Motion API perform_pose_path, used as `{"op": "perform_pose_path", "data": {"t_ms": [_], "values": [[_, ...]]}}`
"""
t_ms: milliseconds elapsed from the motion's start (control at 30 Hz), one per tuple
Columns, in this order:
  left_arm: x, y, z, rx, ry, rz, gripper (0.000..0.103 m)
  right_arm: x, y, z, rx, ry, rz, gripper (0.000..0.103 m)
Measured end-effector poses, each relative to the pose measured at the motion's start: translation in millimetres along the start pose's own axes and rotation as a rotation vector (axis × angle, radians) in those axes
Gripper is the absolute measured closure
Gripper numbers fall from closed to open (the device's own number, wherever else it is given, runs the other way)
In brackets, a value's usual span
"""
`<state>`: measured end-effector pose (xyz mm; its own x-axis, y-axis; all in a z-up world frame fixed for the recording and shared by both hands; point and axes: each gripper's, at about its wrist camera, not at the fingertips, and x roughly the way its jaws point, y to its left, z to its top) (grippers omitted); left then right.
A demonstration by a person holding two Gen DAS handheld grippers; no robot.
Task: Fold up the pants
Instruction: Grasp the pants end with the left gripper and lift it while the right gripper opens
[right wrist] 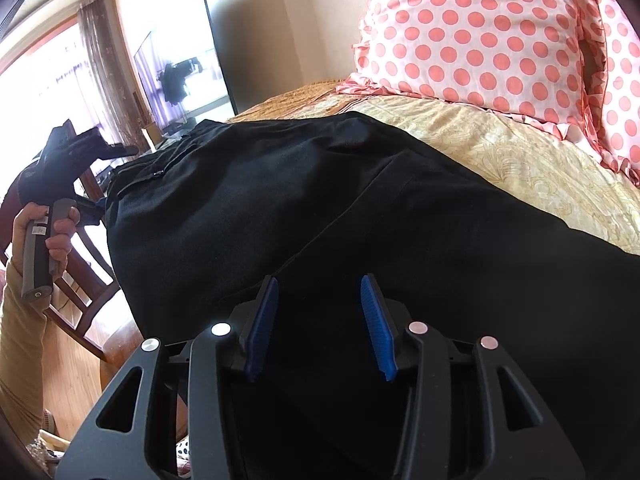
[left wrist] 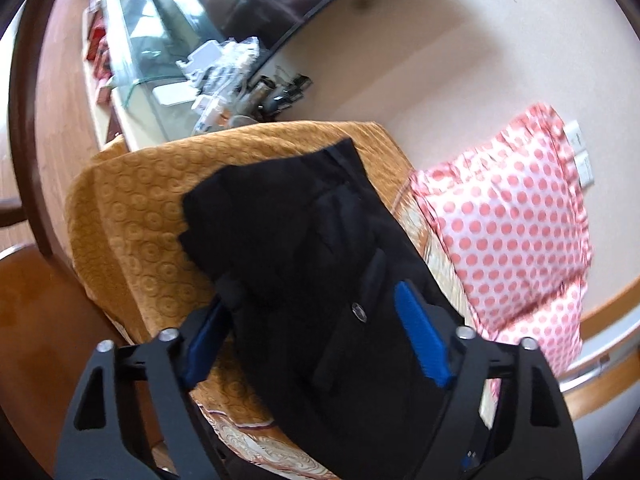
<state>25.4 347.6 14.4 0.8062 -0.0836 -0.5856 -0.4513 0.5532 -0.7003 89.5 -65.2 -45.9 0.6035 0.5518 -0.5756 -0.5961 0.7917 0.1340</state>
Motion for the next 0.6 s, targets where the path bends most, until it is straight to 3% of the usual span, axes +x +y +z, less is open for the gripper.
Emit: {"op": "perform_pose_path", "data": {"t_ms": [33, 67, 100, 133, 167, 233, 467, 600], "values": [[-1, 2, 0, -0.011, -0.006, 0.018, 0.039, -4, -2, -2, 0.011, -0.012, 0.002, 0.045], [-1, 3, 0, -0.015, -0.010, 0.038, 0.048, -7, -3, -3, 0.017, -0.020, 0.013, 0.033], [-1, 4, 1, -0.014, -0.012, 0.053, 0.055, -10, -5, -4, 0.021, -0.029, 0.020, 0.030], [-1, 4, 0, -0.005, -0.020, 0.092, 0.071, -15, -6, -6, 0.021, -0.042, 0.028, 0.030], [-1, 4, 0, 0.004, -0.024, 0.107, 0.080, -20, -7, -7, 0.019, -0.054, 0.033, 0.030], [-3, 1, -1, 0.039, -0.039, 0.117, 0.088, -32, -10, -11, 0.022, -0.083, 0.037, 0.030], [-9, -45, -7, 0.226, -0.103, 0.169, 0.096, -81, -38, -26, 0.089, -0.202, 0.004, 0.030], [-14, -85, -15, 0.336, -0.125, 0.139, 0.097, -106, -59, -37, 0.140, -0.249, -0.033, 0.029]]}}
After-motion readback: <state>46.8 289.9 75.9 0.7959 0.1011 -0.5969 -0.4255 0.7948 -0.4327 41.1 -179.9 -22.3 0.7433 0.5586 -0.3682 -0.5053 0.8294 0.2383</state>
